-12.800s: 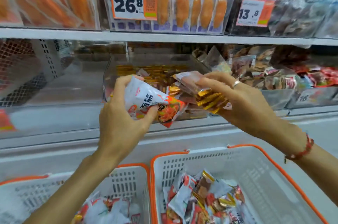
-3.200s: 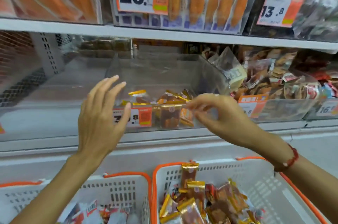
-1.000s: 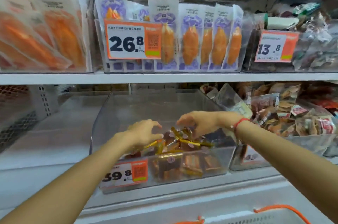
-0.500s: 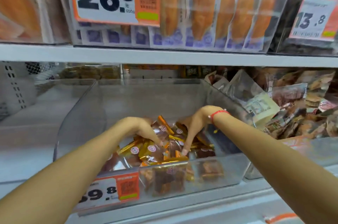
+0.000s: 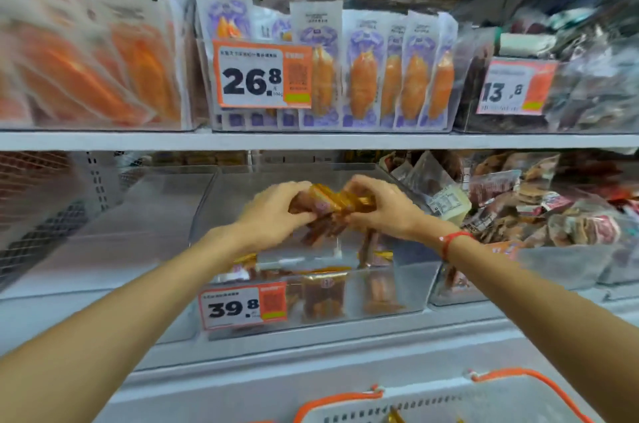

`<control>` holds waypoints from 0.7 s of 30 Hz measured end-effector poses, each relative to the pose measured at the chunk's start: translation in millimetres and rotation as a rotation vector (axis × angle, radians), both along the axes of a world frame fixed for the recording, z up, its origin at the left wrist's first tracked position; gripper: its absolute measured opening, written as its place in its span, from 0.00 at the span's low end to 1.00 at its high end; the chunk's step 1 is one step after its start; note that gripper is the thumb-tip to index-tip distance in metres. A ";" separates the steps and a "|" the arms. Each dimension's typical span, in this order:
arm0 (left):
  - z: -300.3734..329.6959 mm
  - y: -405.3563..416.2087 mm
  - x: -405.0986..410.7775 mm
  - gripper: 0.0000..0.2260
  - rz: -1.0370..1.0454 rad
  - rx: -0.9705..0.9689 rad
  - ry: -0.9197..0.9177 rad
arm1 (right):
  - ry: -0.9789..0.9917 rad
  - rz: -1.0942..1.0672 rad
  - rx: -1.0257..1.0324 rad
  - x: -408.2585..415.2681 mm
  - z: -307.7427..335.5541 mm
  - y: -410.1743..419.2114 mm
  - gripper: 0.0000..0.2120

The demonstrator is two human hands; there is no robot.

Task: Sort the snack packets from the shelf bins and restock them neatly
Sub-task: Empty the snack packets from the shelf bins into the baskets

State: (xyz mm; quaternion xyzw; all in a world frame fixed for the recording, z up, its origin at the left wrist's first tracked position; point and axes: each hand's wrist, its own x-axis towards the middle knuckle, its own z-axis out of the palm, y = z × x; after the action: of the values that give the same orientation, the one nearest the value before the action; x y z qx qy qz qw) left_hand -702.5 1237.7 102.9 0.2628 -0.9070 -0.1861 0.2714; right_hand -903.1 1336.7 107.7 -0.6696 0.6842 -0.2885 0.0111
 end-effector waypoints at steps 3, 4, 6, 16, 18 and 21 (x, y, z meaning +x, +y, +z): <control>25.7 35.2 13.5 0.18 -0.032 -0.034 0.192 | -0.050 0.011 -0.222 16.2 34.0 39.9 0.18; 32.5 47.5 18.2 0.19 -0.053 -0.059 0.213 | -0.050 0.013 -0.270 22.5 41.7 54.8 0.18; 36.8 73.9 29.0 0.18 -0.084 -0.105 0.232 | -0.022 0.020 -0.311 33.1 47.2 88.4 0.16; -72.8 181.5 38.8 0.15 -0.263 -0.018 -0.045 | -0.043 -0.044 0.074 30.8 -59.9 201.7 0.21; -100.3 188.6 35.8 0.19 -0.209 -0.019 -0.140 | -0.037 -0.001 0.318 31.3 -85.4 203.5 0.21; -111.1 176.5 47.0 0.27 -0.038 -0.081 -0.178 | 0.074 0.017 0.515 31.7 -93.5 199.6 0.27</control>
State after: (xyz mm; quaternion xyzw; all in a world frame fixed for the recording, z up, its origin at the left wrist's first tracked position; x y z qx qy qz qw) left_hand -655.5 1414.2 -8.2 0.2501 -0.9391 -0.1304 0.1965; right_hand -871.5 1536.2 14.2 -0.6607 0.7293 -0.0800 0.1586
